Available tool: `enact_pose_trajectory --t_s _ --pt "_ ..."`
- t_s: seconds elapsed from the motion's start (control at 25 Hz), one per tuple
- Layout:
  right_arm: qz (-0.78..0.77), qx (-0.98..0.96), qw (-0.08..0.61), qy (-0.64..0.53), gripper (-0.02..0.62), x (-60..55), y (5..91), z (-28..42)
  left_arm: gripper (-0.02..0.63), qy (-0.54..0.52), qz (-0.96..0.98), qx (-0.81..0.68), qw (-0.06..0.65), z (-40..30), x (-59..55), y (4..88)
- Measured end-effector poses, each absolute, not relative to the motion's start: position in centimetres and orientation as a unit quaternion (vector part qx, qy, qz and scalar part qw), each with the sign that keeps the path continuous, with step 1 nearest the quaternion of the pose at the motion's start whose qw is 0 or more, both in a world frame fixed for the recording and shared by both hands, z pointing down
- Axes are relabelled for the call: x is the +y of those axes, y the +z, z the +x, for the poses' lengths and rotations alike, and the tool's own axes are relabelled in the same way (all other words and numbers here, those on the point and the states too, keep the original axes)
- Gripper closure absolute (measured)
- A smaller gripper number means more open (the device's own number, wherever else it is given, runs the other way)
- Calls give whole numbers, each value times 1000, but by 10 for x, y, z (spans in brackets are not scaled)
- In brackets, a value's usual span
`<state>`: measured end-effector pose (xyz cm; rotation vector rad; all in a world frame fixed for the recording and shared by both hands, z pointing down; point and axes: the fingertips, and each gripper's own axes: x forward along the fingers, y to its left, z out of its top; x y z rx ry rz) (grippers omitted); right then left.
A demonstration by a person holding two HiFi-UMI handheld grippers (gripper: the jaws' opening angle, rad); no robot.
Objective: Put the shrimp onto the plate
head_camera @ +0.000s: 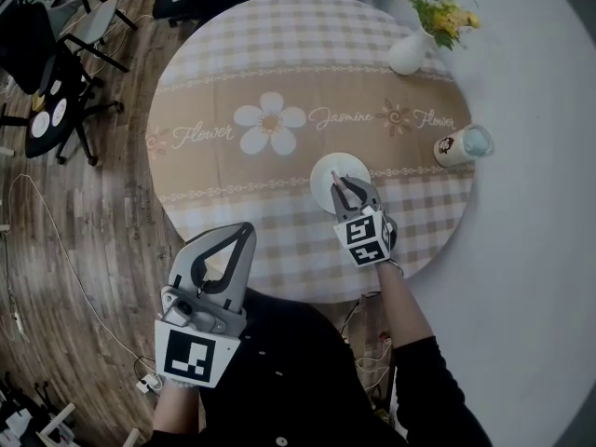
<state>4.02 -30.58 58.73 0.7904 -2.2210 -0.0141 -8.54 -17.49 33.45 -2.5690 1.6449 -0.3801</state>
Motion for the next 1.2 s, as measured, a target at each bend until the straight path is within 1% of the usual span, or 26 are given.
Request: enact_pose_trajectory --t_s 0.24,0.48,0.88,1.08,1.16,1.2 --pt "279 -857 433 4 538 -304 619 42 606 -124 -828 546 25 -91 -171 338" --pt "267 -846 459 39 538 -301 639 47 606 -124 -827 547 25 -93 -168 340" --pt "271 -848 450 73 537 -303 642 49 606 -119 -830 545 21 -91 -165 338" --pt "283 -854 426 97 488 -304 637 49 606 -118 -832 542 24 -89 -163 335" --pt "296 -856 411 100 488 -306 632 51 606 -118 -833 540 25 -88 -163 334" --pt "306 -857 403 100 510 -307 628 52 606 -119 -834 538 26 -88 -163 334"
